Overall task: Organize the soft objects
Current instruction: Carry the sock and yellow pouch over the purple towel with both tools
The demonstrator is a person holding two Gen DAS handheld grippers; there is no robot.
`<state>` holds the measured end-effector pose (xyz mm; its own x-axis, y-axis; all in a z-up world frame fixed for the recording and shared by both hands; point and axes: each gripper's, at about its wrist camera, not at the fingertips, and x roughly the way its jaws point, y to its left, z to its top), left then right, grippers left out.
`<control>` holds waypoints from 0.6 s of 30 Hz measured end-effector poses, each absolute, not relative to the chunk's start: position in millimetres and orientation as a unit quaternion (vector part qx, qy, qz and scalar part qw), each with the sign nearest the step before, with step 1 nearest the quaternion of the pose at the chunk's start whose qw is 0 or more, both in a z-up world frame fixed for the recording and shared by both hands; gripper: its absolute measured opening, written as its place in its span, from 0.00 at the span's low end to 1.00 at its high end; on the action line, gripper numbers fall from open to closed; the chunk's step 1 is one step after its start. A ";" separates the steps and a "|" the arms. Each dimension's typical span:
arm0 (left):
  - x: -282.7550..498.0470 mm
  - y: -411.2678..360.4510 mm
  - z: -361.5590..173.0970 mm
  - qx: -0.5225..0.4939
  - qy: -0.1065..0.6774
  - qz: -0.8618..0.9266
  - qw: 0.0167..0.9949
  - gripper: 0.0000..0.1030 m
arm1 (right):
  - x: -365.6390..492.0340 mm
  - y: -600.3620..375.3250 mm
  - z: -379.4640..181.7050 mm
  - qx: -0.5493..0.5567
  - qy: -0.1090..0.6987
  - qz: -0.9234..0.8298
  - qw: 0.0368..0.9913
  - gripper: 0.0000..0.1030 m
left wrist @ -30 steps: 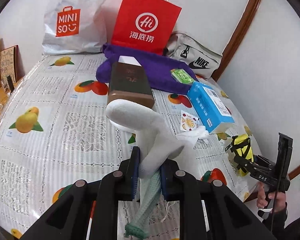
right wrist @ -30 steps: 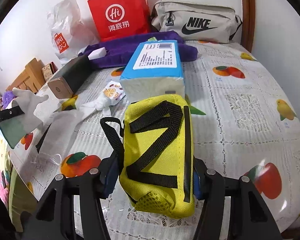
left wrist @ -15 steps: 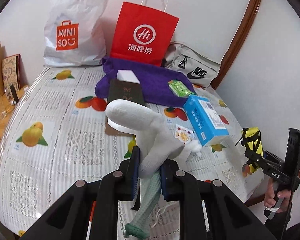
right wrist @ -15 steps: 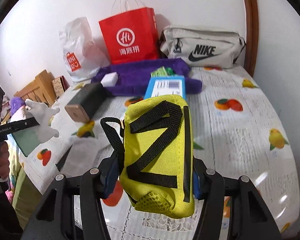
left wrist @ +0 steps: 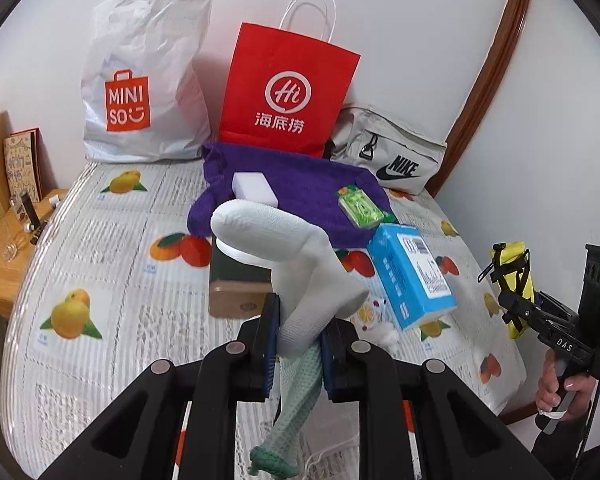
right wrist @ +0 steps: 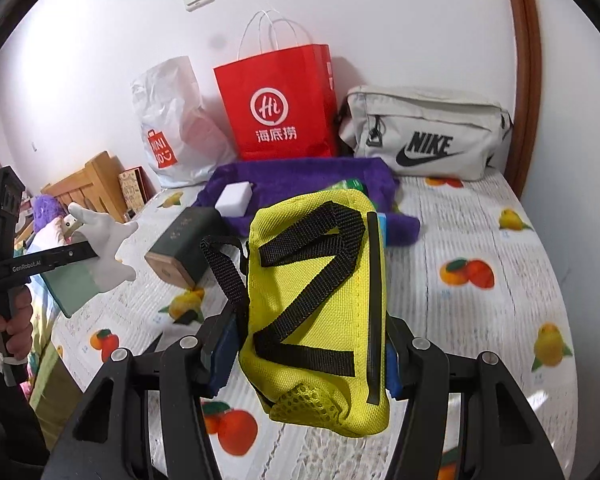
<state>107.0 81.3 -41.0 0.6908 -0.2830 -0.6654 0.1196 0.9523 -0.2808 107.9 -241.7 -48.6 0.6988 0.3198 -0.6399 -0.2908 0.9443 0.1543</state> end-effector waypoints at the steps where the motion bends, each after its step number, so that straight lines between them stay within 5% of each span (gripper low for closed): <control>1: 109.4 81.4 -39.2 -0.108 0.376 -0.110 0.914 0.17 | 111.0 -240.9 -47.0 0.019 0.350 0.166 0.922 0.56; 18: 172.0 86.3 -24.4 -0.108 0.378 -0.107 0.913 0.17 | 177.8 -226.3 -17.4 -0.005 0.338 0.170 0.926 0.56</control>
<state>172.0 86.3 -24.4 0.6907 -0.2769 -0.6680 0.1136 0.9539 -0.2780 177.8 -226.3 -17.4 0.7141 0.3114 -0.6270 -0.3180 0.9422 0.1058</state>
